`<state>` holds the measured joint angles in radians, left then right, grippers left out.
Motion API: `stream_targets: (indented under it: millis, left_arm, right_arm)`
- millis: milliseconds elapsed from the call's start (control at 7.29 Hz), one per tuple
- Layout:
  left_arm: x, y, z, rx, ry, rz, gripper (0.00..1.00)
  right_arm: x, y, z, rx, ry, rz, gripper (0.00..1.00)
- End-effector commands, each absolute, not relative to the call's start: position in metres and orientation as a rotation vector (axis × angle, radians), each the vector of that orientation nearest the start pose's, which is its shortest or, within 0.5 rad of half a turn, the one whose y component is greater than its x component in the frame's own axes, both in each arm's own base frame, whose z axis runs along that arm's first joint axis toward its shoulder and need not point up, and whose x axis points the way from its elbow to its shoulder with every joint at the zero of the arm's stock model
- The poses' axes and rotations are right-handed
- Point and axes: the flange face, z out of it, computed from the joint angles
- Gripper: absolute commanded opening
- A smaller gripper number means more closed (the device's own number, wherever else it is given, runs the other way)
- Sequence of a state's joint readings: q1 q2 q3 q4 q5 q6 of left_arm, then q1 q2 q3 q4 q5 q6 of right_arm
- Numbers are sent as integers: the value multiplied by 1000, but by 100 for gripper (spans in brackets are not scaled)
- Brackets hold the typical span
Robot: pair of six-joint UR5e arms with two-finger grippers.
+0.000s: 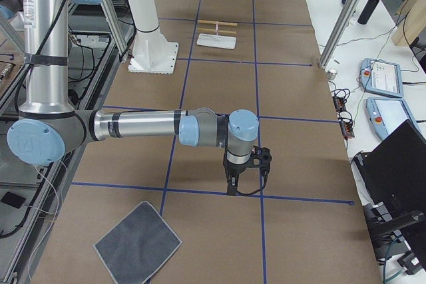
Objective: Hang towel on rack
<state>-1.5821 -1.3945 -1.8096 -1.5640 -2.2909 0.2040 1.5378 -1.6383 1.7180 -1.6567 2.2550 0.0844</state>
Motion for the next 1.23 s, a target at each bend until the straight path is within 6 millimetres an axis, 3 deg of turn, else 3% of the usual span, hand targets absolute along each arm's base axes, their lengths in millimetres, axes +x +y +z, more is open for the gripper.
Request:
stream_targets:
  millis: [0, 274, 686, 960, 1097]
  left_arm:
    - [-72, -419, 628, 132, 715, 206, 99]
    - [-72, -420, 619, 150, 716, 213, 99]
    - [-73, -432, 603, 179, 707, 219, 99]
    - [-73, -432, 600, 183, 711, 219, 99]
    - [-72, -433, 598, 187, 712, 222, 99]
  right_arm:
    - [55, -464, 633, -46, -683, 51, 100]
    - [55, -464, 633, -45, -683, 50, 100]
    - [54, -464, 618, -17, -689, 44, 100]
    - [41, -463, 556, 57, -887, 8, 100]
    - [41, -460, 534, 99, -890, -14, 100]
